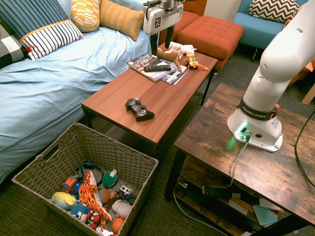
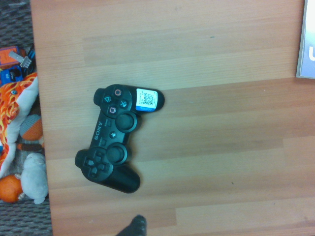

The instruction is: Put the gamepad in the basket

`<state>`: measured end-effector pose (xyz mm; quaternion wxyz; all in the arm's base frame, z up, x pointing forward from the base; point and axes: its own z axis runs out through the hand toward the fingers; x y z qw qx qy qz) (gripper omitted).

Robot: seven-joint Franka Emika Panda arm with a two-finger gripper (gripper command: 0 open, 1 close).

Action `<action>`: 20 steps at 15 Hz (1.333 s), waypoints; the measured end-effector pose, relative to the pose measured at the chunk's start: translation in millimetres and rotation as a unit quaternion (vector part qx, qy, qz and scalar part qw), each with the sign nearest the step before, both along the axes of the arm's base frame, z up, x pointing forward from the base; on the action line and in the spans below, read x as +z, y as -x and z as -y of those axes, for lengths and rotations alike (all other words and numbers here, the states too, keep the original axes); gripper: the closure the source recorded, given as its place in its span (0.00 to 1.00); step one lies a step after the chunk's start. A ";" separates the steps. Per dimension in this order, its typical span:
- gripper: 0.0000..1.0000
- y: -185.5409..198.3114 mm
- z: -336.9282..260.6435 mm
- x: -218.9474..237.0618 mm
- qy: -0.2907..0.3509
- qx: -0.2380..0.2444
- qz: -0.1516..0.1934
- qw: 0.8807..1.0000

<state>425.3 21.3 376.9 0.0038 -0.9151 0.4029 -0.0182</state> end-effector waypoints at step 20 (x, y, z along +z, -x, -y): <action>0.00 -84.1 -100.7 -234.0 -0.016 -0.133 -0.079 0.988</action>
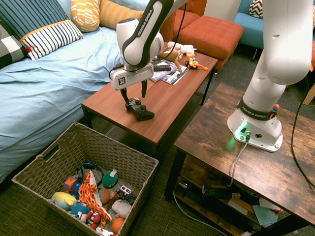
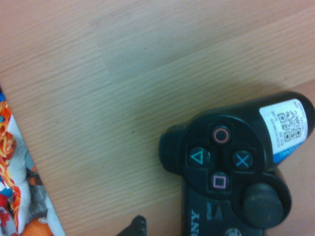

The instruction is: Put the gamepad in the basket

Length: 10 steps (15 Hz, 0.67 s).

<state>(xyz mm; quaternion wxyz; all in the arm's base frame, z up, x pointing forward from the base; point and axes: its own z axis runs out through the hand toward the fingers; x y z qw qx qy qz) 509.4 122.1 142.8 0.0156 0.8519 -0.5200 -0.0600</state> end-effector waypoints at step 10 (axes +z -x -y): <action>1.00 -17.3 -0.4 -58.1 0.009 -0.005 -0.027 1.000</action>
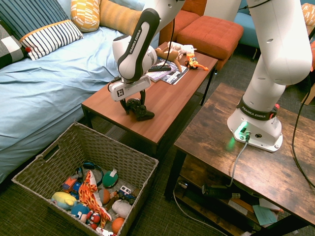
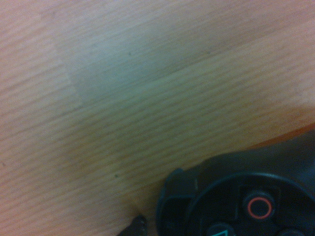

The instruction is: Put the gamepad in the basket

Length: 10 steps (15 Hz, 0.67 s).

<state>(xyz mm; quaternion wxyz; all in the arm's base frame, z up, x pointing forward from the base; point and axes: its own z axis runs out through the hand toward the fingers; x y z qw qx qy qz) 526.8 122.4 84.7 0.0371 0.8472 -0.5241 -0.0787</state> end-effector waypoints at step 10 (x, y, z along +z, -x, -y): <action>1.00 0.7 5.1 -0.8 -0.017 0.003 -0.015 1.000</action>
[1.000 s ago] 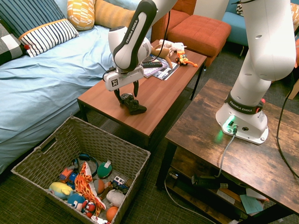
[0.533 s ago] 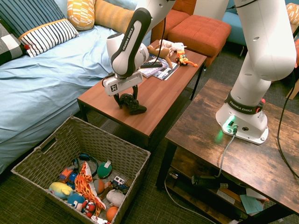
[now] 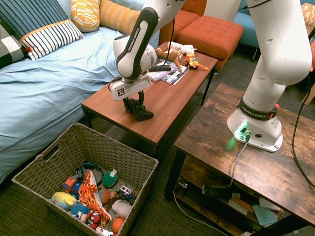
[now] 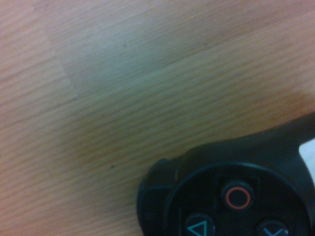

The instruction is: Put the gamepad in the basket

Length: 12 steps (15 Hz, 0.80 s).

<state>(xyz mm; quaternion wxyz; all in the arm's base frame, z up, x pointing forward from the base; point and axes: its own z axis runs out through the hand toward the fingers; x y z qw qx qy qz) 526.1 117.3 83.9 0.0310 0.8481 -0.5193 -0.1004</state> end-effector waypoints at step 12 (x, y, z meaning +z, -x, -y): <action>1.00 5.0 -142.9 153.4 0.041 0.157 0.086 0.983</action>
